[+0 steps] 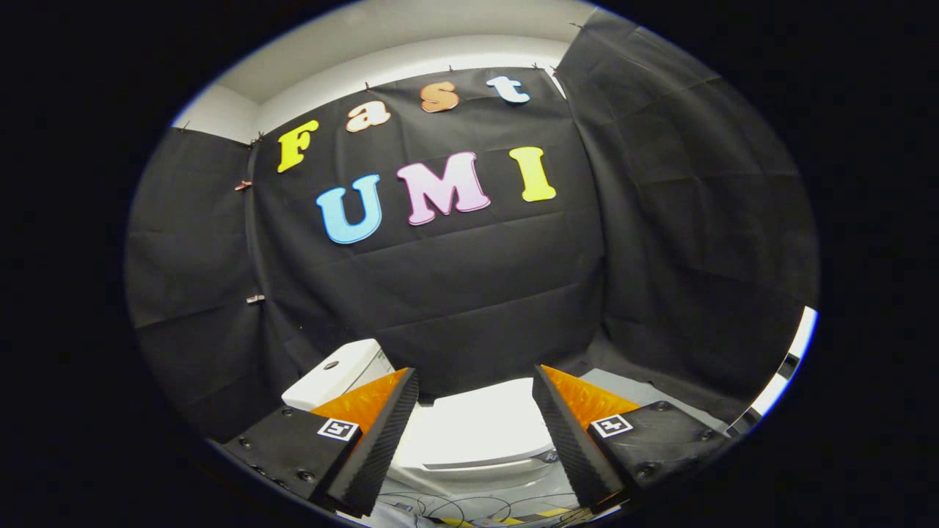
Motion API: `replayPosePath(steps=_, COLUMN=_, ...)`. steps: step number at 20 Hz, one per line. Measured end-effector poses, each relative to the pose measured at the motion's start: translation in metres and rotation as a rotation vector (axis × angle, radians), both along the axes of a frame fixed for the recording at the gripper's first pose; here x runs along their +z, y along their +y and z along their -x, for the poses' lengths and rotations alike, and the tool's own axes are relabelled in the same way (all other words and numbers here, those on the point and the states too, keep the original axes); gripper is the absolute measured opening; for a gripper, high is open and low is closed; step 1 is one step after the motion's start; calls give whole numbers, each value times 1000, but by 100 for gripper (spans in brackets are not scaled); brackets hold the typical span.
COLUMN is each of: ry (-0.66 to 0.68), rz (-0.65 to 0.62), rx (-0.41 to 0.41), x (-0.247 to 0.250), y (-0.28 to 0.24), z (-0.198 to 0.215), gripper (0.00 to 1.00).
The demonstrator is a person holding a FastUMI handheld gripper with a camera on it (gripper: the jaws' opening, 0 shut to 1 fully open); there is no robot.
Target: Open the toilet lid.
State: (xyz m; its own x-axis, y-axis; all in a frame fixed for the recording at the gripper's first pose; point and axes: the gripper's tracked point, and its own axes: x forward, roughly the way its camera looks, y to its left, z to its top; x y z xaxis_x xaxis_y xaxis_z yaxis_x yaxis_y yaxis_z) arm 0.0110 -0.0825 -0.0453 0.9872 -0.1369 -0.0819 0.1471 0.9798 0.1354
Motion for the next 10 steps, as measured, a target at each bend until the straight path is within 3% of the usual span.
replayPosePath(steps=6, ry=75, rz=-141, rx=-69, x=-58, y=-50, z=-20, gripper=99)
replayPosePath(steps=10, ry=160, rz=-263, rx=-69, x=-112, y=-71, z=-40, gripper=98)
